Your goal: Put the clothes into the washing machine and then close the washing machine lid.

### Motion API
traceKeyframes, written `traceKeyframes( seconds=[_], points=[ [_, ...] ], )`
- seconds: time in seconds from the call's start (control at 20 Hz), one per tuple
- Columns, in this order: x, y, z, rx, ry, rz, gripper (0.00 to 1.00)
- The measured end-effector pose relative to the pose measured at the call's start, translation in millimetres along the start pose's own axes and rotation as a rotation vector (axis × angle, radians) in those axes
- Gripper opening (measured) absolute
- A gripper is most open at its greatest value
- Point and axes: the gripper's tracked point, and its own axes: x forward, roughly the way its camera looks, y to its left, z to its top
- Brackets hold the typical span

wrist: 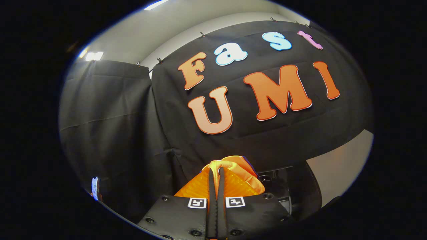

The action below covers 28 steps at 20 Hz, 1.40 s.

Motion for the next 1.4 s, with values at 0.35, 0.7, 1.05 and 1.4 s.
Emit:
traceKeyframes(
  seconds=[0.35, 0.7, 1.05, 1.4],
  points=[
    [25.2, -9.6, -34.7, -0.009, 0.053, -0.048, 0.07],
    [58.9, -27.7, -100.2, -0.025, 0.167, -0.109, 0.07],
    [84.4, -49.7, -202.8, 0.051, 0.323, -0.184, 0.07],
    [113.1, -86.2, -272.7, 0.022, 0.402, -0.252, 0.08]
  ],
)
